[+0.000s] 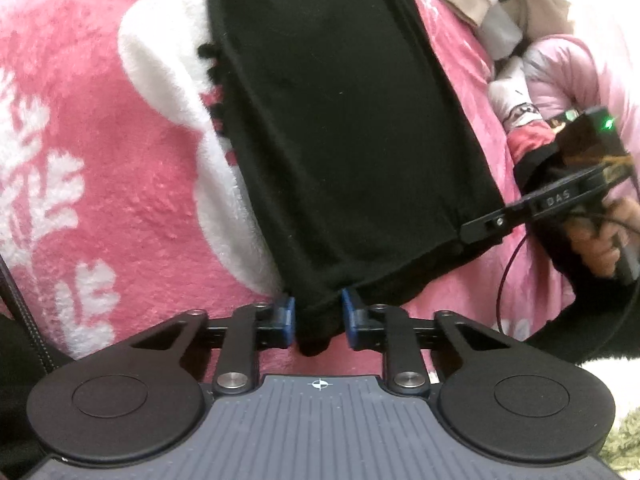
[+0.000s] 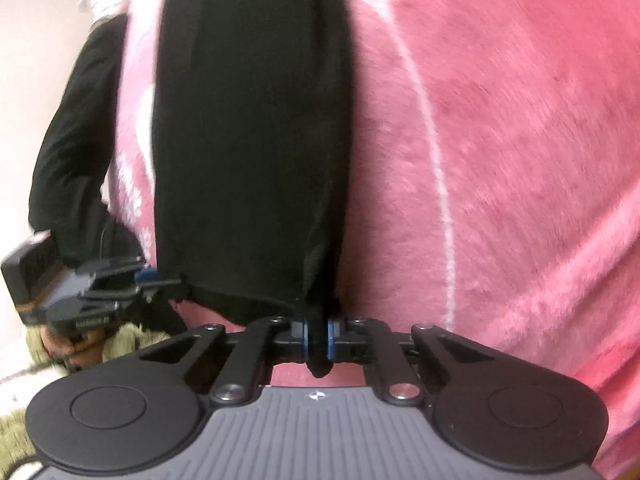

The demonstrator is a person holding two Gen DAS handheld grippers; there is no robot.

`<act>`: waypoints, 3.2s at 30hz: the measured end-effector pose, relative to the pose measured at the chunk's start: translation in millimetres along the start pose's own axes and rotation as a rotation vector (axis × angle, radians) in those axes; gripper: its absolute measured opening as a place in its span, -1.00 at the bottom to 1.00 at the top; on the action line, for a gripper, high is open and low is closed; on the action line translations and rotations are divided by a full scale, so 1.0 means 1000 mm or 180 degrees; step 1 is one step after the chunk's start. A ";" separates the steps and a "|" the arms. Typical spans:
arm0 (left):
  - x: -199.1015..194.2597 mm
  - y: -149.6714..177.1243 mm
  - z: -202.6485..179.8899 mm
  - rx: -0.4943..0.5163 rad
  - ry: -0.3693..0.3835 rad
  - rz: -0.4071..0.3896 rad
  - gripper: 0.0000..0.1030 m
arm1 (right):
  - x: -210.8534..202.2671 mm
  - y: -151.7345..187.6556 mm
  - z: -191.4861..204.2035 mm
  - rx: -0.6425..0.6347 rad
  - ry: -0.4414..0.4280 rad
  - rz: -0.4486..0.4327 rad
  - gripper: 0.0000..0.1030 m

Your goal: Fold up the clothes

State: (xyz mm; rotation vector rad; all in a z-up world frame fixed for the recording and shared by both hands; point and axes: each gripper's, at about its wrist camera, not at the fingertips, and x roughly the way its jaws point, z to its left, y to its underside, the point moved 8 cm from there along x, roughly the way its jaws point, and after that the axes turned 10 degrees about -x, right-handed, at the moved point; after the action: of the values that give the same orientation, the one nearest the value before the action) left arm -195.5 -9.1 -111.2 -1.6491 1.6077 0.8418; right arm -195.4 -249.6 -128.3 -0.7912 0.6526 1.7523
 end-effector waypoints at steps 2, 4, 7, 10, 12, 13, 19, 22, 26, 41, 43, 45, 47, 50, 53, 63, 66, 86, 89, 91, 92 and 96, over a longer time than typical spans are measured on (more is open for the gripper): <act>-0.006 -0.001 -0.002 0.0025 0.0028 -0.0024 -0.78 | -0.007 -0.006 0.007 -0.0086 0.0014 -0.0073 -0.85; -0.012 -0.002 -0.004 0.0046 0.0078 -0.0040 -0.88 | -0.014 -0.012 0.013 -0.0144 0.0030 -0.0156 -0.85; -0.027 -0.005 -0.012 0.0095 0.0218 -0.0102 -0.89 | -0.026 -0.021 0.023 -0.0230 0.0053 -0.0280 -0.85; -0.038 -0.009 -0.018 0.0157 0.0314 -0.0162 -0.89 | -0.037 -0.031 0.032 -0.0317 0.0077 -0.0404 -0.85; -0.043 -0.014 -0.018 0.0152 0.0379 -0.0220 -0.89 | -0.045 -0.037 0.039 -0.0375 0.0093 -0.0487 -0.85; -0.046 -0.018 -0.019 0.0140 0.0408 -0.0257 -0.90 | -0.049 -0.040 0.042 -0.0403 0.0101 -0.0528 -0.85; -0.068 -0.057 -0.023 0.0137 0.0563 -0.0603 -0.90 | -0.078 -0.067 0.061 -0.0573 0.0159 -0.0807 -0.85; -0.084 -0.084 -0.025 0.0150 0.0620 -0.0826 -0.90 | -0.099 -0.091 0.067 -0.0652 0.0236 -0.0983 -0.85; -0.098 -0.125 -0.025 0.0126 0.0661 -0.1106 -0.90 | -0.116 -0.125 0.071 -0.0712 0.0363 -0.1161 -0.85; -0.097 -0.300 -0.012 0.0145 0.0118 -0.1718 -0.90 | -0.132 -0.277 0.023 -0.0699 0.0530 -0.1726 -0.85; -0.095 -0.323 -0.010 0.0173 0.0052 -0.1806 -0.90 | -0.131 -0.298 0.012 -0.0665 0.0553 -0.1767 -0.85; -0.090 -0.346 -0.006 0.0127 0.0020 -0.1852 -0.90 | -0.128 -0.317 0.000 -0.0618 0.0562 -0.1791 -0.85; -0.083 -0.366 0.001 0.0064 -0.0001 -0.1869 -0.90 | -0.126 -0.333 -0.009 -0.0586 0.0547 -0.1833 -0.85; -0.069 -0.382 0.011 -0.0013 0.0087 -0.1758 -0.90 | -0.121 -0.347 -0.020 -0.0529 0.0483 -0.1867 -0.85; -0.055 -0.381 0.013 0.0094 0.0233 -0.1554 -0.90 | -0.113 -0.351 -0.030 -0.0475 0.0425 -0.1856 -0.85; -0.042 -0.352 -0.007 0.1885 -0.0466 -0.1695 -0.35 | -0.107 -0.347 -0.044 -0.0304 0.0235 -0.1840 -0.85; -0.030 -0.350 -0.012 0.2331 -0.0711 -0.1689 -0.28 | -0.108 -0.347 -0.042 -0.0303 0.0218 -0.1840 -0.85; -0.024 -0.332 -0.023 0.2980 -0.0393 -0.1203 0.05 | -0.107 -0.348 -0.043 -0.0325 0.0158 -0.1812 -0.85; -0.022 -0.334 -0.021 0.2996 -0.0479 -0.1283 0.11 | -0.108 -0.347 -0.042 -0.0348 0.0149 -0.1819 -0.85; -0.017 -0.338 -0.021 0.2990 -0.0559 -0.1322 0.11 | -0.107 -0.347 -0.041 -0.0350 0.0148 -0.1814 -0.85; -0.014 -0.340 -0.021 0.2982 -0.0577 -0.1327 0.11 | -0.107 -0.347 -0.041 -0.0349 0.0145 -0.1812 -0.85; -0.005 -0.348 -0.022 0.2989 -0.0637 -0.1349 0.11 | -0.107 -0.347 -0.041 -0.0355 0.0129 -0.1809 -0.85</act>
State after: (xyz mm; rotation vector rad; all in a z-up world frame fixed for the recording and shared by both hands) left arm 152.5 -20.8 -84.5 -1.0920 1.1549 -0.0107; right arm 168.0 -241.9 -89.1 -0.9792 0.3113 1.2608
